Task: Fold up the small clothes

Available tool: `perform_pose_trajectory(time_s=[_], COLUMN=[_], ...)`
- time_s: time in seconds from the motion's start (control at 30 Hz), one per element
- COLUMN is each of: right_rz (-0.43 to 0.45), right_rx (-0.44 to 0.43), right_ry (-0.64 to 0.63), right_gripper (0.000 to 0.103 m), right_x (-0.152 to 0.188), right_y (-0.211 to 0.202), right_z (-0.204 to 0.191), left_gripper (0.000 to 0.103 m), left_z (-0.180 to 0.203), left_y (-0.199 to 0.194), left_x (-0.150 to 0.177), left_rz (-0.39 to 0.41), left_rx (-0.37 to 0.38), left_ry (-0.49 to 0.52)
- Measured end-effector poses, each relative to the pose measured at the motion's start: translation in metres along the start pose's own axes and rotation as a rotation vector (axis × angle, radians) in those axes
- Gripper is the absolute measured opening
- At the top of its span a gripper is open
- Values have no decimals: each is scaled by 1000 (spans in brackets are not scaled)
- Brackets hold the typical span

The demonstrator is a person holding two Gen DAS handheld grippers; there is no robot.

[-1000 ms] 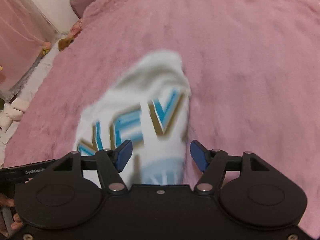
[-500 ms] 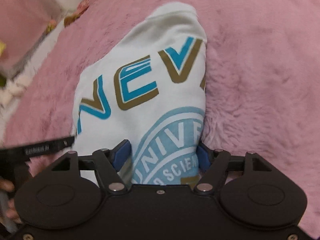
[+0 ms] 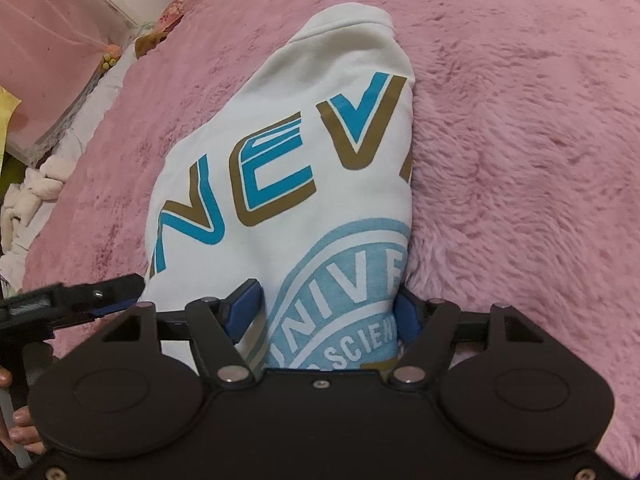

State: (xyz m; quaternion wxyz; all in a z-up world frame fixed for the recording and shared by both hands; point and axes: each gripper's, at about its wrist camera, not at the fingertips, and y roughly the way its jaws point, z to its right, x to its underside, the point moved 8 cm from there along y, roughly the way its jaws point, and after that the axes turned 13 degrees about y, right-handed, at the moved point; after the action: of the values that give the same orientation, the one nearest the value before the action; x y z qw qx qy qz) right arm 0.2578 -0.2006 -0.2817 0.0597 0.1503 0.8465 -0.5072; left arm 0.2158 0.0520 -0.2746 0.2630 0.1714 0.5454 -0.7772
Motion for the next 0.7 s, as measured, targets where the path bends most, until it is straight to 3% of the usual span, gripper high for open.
perform_pose_trajectory(time_s=[0.07, 0.2, 0.3, 0.4, 0.43, 0.57, 0.7], right_rz=[0, 3, 7, 22, 32, 82, 140], right_rx=[5, 24, 33, 49, 57, 66, 41], right_ry=[-5, -28, -41, -62, -76, -81, -61], right_gripper=[66, 66, 64, 52, 45, 31, 23], right_x=[0, 2, 2, 3, 3, 1, -2], right_y=[0, 0, 2, 3, 2, -10, -31], right_z=[0, -2, -3, -6, -7, -13, -22], left_gripper=[73, 75, 73, 61, 48, 27, 18], left_z=[6, 10, 12, 15, 15, 24, 37], left_y=[0, 24, 29, 29, 30, 33, 20], left_x=[2, 11, 9, 5, 4, -7, -16], left_rz=[-1, -75, -85, -105, -104, -98, -54], left_rx=[72, -37, -59, -57, -54, -107, -115], left_ry=[-15, 50, 56, 73, 66, 99, 128])
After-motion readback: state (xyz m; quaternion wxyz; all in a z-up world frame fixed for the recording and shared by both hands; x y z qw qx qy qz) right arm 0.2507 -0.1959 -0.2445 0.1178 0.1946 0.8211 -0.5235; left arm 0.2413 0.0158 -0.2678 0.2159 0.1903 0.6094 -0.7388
